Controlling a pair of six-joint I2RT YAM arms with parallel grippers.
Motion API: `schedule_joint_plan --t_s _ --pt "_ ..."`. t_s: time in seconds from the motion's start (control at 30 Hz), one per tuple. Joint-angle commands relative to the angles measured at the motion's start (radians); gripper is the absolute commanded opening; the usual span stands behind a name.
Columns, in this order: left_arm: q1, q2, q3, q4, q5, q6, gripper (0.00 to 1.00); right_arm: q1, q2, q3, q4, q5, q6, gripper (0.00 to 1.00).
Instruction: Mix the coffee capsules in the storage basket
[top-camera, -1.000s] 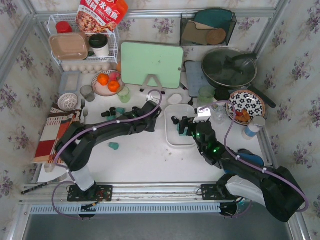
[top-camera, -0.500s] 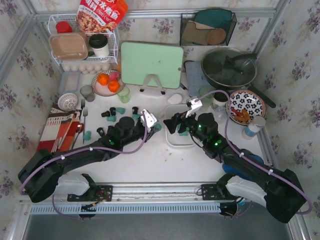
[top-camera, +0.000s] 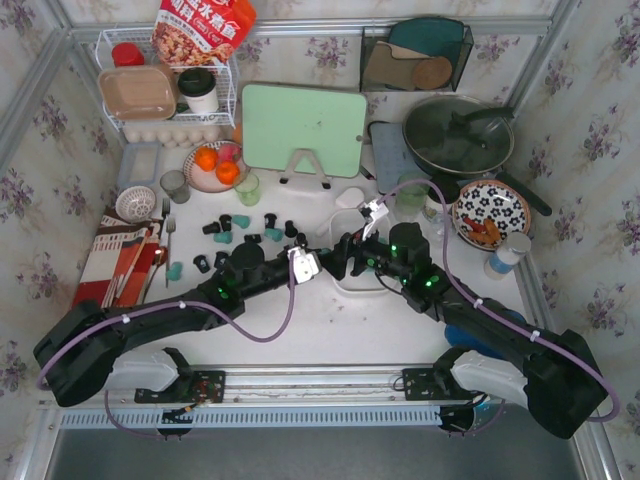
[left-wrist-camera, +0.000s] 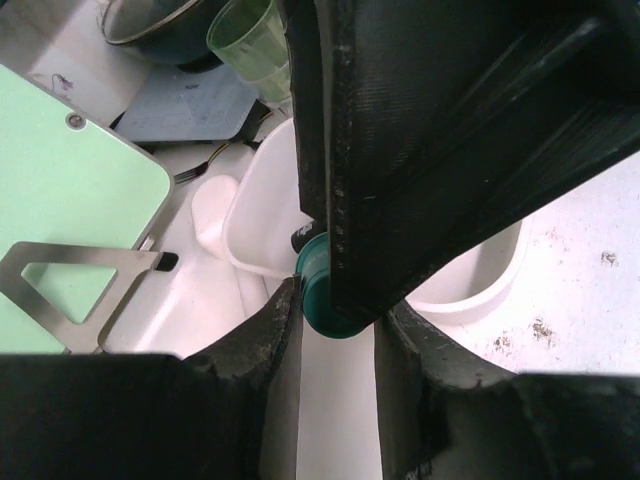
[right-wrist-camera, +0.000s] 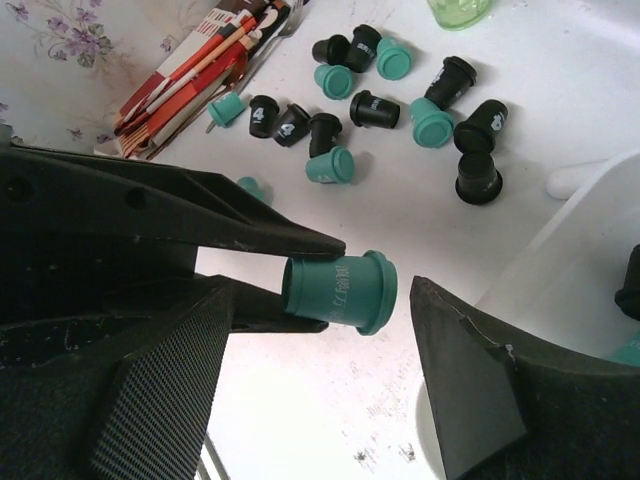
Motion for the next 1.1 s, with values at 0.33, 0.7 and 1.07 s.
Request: schedule_joint_plan --t_s 0.33,0.7,1.07 --pt "-0.012 -0.048 -0.010 0.084 0.027 0.034 0.29 0.001 0.021 -0.008 0.009 -0.018 0.059 0.70" --pt "-0.016 -0.037 0.016 0.037 -0.036 0.033 0.28 0.001 0.052 0.002 0.011 -0.057 0.093 0.53" --pt "-0.017 -0.026 0.016 0.010 -0.167 -0.026 0.67 0.001 -0.023 -0.019 0.005 0.252 0.053 0.38"
